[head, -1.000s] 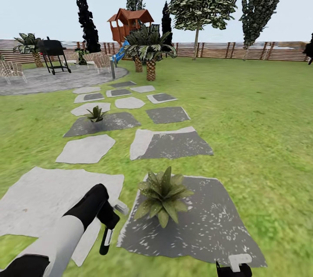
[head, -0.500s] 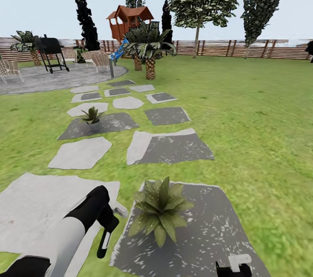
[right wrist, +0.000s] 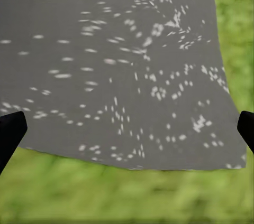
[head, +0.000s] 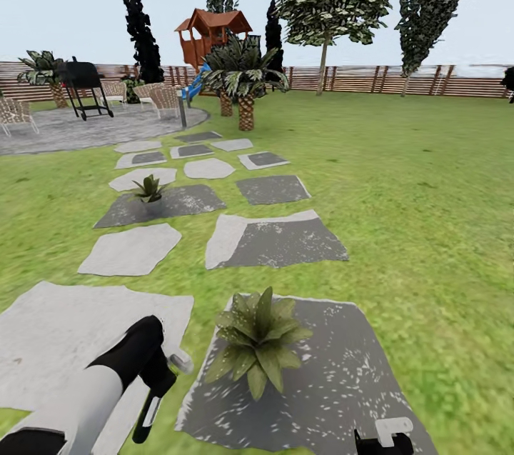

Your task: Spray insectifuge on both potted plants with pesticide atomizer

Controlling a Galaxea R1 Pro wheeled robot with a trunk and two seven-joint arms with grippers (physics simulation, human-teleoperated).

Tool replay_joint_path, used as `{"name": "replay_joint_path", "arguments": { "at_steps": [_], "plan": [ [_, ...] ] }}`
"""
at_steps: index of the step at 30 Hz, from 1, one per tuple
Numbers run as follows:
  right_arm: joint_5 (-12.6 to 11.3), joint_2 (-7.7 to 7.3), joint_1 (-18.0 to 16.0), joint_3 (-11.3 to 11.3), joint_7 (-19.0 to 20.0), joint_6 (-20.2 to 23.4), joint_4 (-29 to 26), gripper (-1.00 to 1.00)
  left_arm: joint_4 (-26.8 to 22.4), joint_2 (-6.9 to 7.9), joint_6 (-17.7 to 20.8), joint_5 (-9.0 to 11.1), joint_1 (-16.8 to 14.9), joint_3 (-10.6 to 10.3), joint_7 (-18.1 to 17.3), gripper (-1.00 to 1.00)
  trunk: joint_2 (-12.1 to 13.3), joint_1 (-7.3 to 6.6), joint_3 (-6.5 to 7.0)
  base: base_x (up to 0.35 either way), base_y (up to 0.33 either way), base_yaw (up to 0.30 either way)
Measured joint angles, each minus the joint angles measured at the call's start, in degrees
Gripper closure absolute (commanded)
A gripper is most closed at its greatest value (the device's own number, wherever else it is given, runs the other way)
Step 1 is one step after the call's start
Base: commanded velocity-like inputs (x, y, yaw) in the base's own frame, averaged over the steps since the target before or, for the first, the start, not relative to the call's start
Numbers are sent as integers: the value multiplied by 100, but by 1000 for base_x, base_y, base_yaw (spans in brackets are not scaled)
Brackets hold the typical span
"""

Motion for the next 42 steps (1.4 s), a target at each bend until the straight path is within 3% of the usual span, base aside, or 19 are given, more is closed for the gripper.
{"name": "replay_joint_path", "arguments": {
  "at_steps": [3, 5, 8, 11, 21, 27, 42],
  "plan": [
    [0, 0, 0, 0, 0, 0, 0, -100, 233, -10, -25, 14, 17, -37, -5, 100, 0, 0, 0, 0, 0, 0],
    [0, 0, 0, 0, 0, 0, 3, -100, 305, -124, -271, 46, 19, -40, -9, 100, 0, 0, 0, 0, 0, 0],
    [0, 0, 0, 0, 0, 0, 8, -100, 567, -107, -688, 18, 95, -57, -13, 100, 0, 0, 0, 0, 0, 0],
    [0, 0, 0, 0, 0, 0, 9, -100, 741, -44, -832, 14, 128, -35, -14, 100, 0, 0, 0, 0, 0, 0],
    [4, 0, 0, 0, 0, 0, 9, -100, 499, -6, -817, 46, 50, -22, -21, 100, 0, 0, 1, 0, 0, 0],
    [0, 0, 0, 0, -2, 0, 8, -100, 452, -55, -820, 38, 81, -34, -14, 100, 0, 0, 0, 0, 0, 8],
    [0, -5, 0, -5, -11, -1, 0, -100, 207, -80, -769, 40, 50, -17, 11, 100, 0, -1, 1, 27, -62, 200]
  ]
}}
